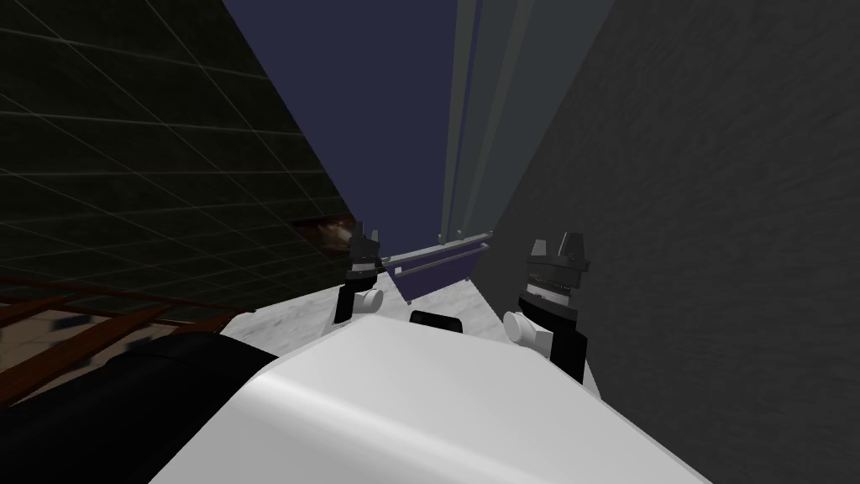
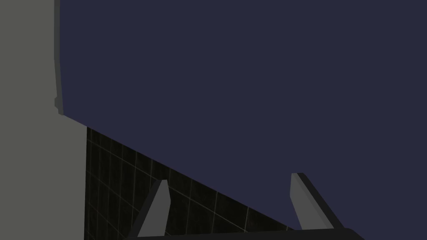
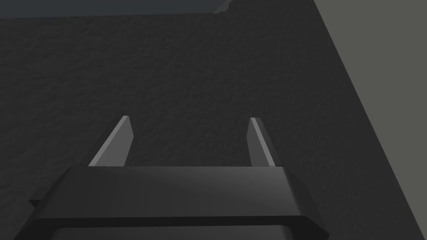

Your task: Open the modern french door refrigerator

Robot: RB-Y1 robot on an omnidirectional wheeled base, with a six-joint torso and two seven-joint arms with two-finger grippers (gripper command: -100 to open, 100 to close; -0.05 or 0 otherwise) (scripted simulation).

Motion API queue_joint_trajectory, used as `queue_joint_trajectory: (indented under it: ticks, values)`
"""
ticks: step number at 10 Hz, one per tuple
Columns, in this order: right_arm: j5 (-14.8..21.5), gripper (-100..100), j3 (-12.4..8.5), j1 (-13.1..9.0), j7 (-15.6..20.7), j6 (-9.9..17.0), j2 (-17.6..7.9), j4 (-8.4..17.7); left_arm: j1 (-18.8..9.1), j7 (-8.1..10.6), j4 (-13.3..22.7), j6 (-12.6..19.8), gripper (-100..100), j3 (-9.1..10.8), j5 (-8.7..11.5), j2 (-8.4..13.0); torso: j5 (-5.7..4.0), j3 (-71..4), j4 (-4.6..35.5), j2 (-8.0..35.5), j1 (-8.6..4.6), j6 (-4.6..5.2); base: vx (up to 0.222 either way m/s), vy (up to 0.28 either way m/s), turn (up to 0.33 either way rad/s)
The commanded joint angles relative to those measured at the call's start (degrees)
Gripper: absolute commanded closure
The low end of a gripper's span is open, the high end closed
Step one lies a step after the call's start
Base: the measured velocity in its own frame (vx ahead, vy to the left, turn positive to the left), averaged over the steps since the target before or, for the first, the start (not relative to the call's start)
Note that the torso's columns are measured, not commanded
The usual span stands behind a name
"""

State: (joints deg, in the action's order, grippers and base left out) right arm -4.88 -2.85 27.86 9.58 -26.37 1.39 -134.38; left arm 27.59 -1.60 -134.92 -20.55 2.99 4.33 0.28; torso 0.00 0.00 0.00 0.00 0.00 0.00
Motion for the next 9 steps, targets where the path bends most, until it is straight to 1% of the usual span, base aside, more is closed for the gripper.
queue_joint_trajectory:
  ticks: [1,3,9]
  values:
    - [0.0,0,0.0,0.0,0.0,0.0,0.0,0.0,0.0,0.0,0.0,0.0,0,0.0,0.0,0.0,0.0,-4.7,2.3,2.3,0.0,0.0,0.0,0.0,0.0]
    - [0.0,0,0.0,0.0,0.0,0.0,0.0,0.0,0.0,0.0,0.0,0.0,0,0.0,0.0,0.0,0.0,-20.1,10.1,10.0,0.0,0.0,0.0,0.0,0.0]
    - [0.0,0,0.0,0.0,0.0,0.0,0.0,0.0,0.0,0.0,0.0,0.0,0,0.0,0.0,0.0,0.0,-70.7,35.4,35.4,0.0,0.0,0.0,0.0,0.0]
